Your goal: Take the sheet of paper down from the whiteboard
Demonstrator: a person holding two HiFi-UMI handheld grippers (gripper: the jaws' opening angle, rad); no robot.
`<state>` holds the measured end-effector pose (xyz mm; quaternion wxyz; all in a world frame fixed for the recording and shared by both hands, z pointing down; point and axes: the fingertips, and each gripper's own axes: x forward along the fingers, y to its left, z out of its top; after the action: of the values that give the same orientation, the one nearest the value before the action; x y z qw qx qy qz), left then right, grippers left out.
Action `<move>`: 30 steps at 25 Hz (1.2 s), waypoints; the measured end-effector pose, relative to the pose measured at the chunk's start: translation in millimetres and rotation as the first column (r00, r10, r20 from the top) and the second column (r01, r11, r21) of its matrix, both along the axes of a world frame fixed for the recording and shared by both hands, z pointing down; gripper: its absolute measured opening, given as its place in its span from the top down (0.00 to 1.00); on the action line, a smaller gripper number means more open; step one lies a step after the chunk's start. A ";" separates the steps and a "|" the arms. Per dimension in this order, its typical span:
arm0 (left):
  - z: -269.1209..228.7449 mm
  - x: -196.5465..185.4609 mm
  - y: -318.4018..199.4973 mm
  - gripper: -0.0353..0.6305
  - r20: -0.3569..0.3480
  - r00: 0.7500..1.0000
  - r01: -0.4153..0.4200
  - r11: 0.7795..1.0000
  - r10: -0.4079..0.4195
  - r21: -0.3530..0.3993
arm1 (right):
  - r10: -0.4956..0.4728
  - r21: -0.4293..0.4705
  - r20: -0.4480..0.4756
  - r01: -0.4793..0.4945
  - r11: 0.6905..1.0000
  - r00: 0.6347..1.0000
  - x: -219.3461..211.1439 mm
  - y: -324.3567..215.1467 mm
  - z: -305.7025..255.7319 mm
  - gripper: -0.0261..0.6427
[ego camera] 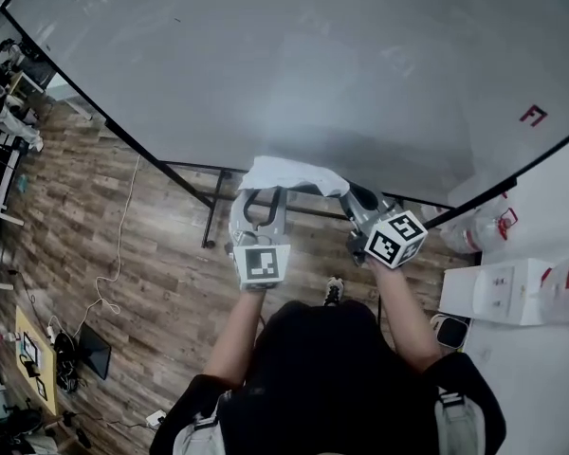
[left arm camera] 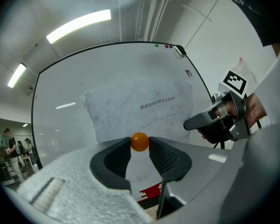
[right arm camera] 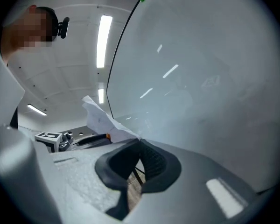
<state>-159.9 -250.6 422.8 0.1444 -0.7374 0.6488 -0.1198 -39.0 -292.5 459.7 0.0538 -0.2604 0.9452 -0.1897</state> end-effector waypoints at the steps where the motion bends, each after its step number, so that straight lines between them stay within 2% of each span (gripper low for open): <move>1: 0.6 -4.0 6.2 0.75 0.000 1.000 -0.010 1.000 0.010 -0.001 | 0.016 -0.004 -0.002 -0.016 1.000 1.000 -2.8 5.4 0.7 0.96; 8: 13.9 -26.8 51.9 0.75 -0.020 0.998 -0.062 0.998 0.061 -0.022 | 0.133 -0.056 -0.018 -0.134 0.989 0.991 -5.5 45.1 16.5 0.96; 18: 25.1 -28.5 103.7 0.75 -0.032 0.992 -0.121 0.992 0.120 -0.027 | 0.244 -0.068 -0.034 -0.246 0.967 0.969 6.3 93.1 33.5 0.96; 30: 38.6 -22.4 127.2 0.75 -0.045 0.986 -0.161 0.986 0.159 -0.040 | 0.313 -0.059 -0.050 -0.316 0.947 0.948 26.8 115.9 39.3 0.96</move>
<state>-182.3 -123.4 461.4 0.1240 -0.7925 0.5876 -0.1063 -12.2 -176.6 498.9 0.0557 -0.4131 0.8856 -0.2047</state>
